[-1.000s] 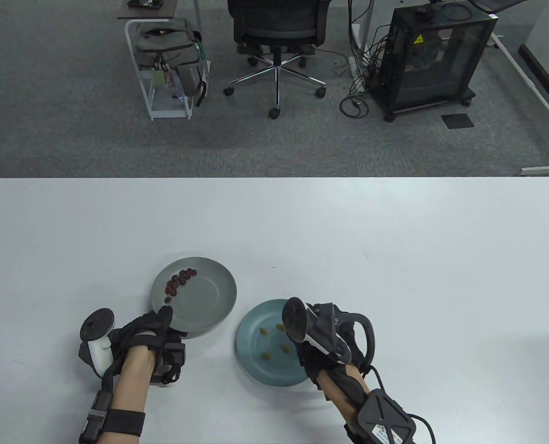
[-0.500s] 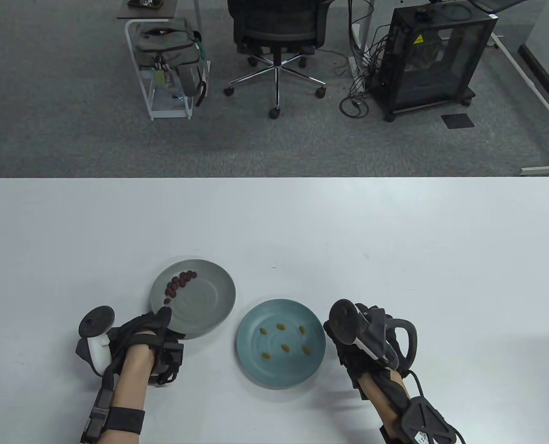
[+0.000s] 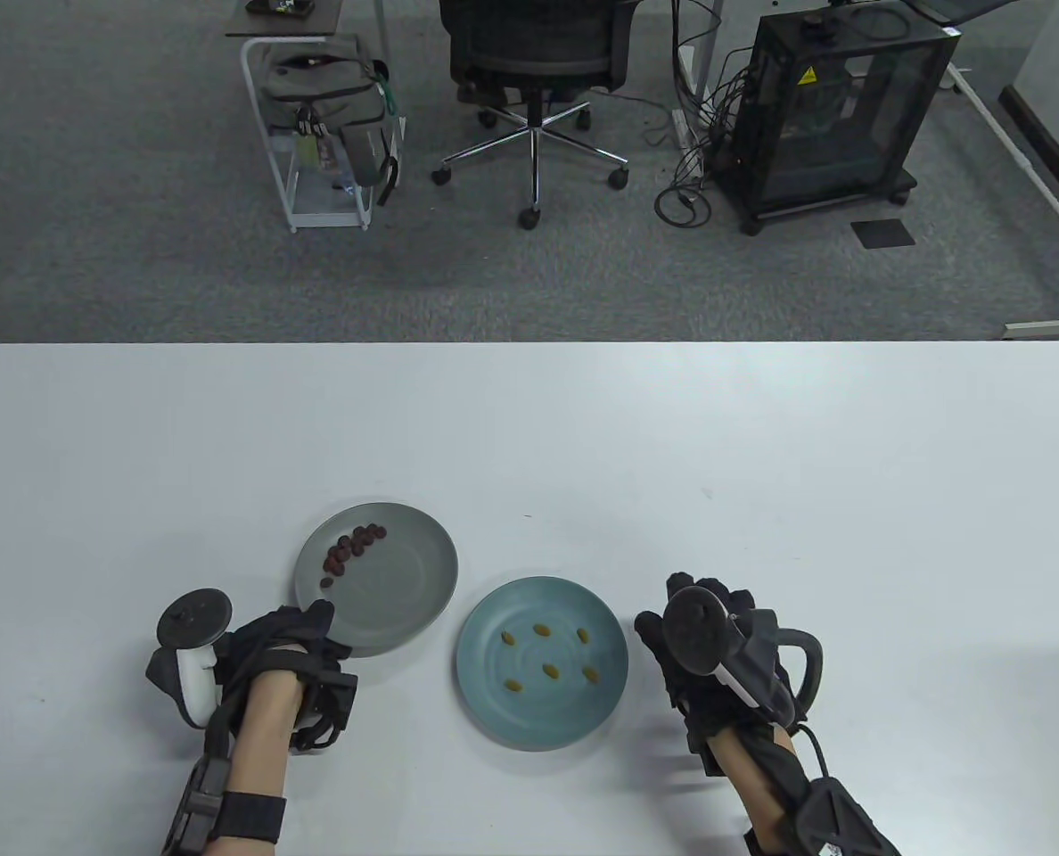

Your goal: Pick raisins with hand pinch into plate

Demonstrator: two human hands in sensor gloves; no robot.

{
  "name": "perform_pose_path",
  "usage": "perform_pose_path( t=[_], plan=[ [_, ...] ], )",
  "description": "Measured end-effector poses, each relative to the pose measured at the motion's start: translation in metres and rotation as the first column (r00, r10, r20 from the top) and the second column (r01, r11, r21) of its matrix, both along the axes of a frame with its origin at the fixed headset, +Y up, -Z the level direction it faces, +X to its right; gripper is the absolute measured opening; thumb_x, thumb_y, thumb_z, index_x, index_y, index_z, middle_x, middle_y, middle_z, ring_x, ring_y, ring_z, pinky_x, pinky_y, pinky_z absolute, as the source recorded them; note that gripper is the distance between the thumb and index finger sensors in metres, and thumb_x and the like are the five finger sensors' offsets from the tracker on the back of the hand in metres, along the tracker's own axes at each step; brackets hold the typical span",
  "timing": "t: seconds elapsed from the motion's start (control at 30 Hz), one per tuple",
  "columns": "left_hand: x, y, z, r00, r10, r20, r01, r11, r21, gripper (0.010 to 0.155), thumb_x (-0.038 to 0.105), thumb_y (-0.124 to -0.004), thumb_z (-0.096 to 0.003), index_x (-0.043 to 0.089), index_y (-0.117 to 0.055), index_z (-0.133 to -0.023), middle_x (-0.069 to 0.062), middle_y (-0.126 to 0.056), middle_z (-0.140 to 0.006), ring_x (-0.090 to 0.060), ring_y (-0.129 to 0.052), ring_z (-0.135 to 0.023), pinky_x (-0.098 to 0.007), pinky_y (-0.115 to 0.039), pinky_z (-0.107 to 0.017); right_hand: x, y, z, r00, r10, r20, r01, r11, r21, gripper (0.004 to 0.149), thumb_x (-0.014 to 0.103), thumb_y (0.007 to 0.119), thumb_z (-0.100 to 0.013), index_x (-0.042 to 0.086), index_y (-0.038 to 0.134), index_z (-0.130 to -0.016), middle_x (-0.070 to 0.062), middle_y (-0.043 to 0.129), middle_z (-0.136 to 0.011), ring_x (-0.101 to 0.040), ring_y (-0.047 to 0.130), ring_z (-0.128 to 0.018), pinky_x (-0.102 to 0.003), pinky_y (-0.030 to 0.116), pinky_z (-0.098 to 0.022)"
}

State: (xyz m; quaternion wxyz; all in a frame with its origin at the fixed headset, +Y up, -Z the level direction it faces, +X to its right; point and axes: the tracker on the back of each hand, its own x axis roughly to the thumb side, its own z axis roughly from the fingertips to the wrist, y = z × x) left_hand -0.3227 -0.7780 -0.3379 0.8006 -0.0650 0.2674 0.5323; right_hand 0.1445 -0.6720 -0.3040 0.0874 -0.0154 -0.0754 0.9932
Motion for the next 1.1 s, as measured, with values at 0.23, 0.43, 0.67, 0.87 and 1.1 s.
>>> perform_pose_path(
  t=[0.23,0.43,0.67,0.87,1.1],
  plan=[
    [-0.005,0.003,0.006,0.999,-0.043,-0.012,0.043,0.999,-0.003,0.052,0.036,-0.089,-0.0446,-0.006,-0.085,-0.076,-0.01,-0.113,-0.045,-0.02,-0.109,-0.01,-0.04,-0.087,-0.007,0.003,-0.004,-0.001,1.0,-0.001,0.016,0.001,1.0,0.007,0.069,0.061,0.072,-0.045,0.016,0.072,-0.098,-0.016,0.086,-0.099,-0.041,0.089,-0.079,-0.054,0.079,-0.054],
    [-0.005,0.035,0.008,0.899,-0.436,0.049,0.435,0.9,0.028,0.062,0.043,-0.084,-0.0461,-0.008,-0.08,-0.081,-0.012,-0.11,-0.048,-0.02,-0.107,-0.012,-0.039,-0.086,-0.008,0.011,-0.004,-0.002,0.999,-0.037,0.021,0.036,0.999,0.03,0.07,0.061,0.071,-0.045,0.016,0.071,-0.099,-0.016,0.084,-0.1,-0.041,0.088,-0.081,-0.055,0.078,-0.055],
    [0.038,0.08,0.014,0.467,-0.882,0.057,0.844,0.464,0.269,0.075,0.06,-0.069,-0.0478,0.006,-0.067,-0.099,-0.029,-0.081,-0.091,-0.045,-0.089,-0.064,-0.049,-0.076,-0.036,0.003,-0.01,-0.002,0.994,-0.059,-0.089,0.066,0.994,0.084,0.078,0.067,0.065,-0.042,0.025,0.058,-0.107,-0.012,0.056,-0.12,-0.051,0.054,-0.105,-0.066,0.059,-0.069],
    [0.074,0.081,0.013,0.321,-0.918,0.233,0.814,0.393,0.428,0.083,0.072,-0.047,-0.0444,0.026,-0.036,-0.113,-0.014,-0.023,-0.121,-0.055,-0.028,-0.108,-0.072,-0.035,-0.07,-0.007,-0.024,-0.006,0.984,0.095,-0.153,-0.088,0.995,0.052,0.088,0.075,0.052,-0.038,0.033,0.03,-0.112,-0.006,0.008,-0.123,-0.053,0.008,-0.106,-0.076,0.027,-0.071],
    [0.081,0.08,0.014,0.291,-0.916,0.277,0.799,0.391,0.456,0.085,0.074,-0.042,-0.0436,0.027,-0.029,-0.113,-0.012,-0.019,-0.122,-0.054,-0.019,-0.11,-0.077,-0.02,-0.07,-0.004,-0.026,-0.007,0.984,0.097,-0.148,-0.092,0.995,0.039,0.089,0.074,0.055,-0.038,0.03,0.03,-0.111,-0.011,0.019,-0.122,-0.053,0.011,-0.106,-0.075,0.029,-0.072]
  ],
)
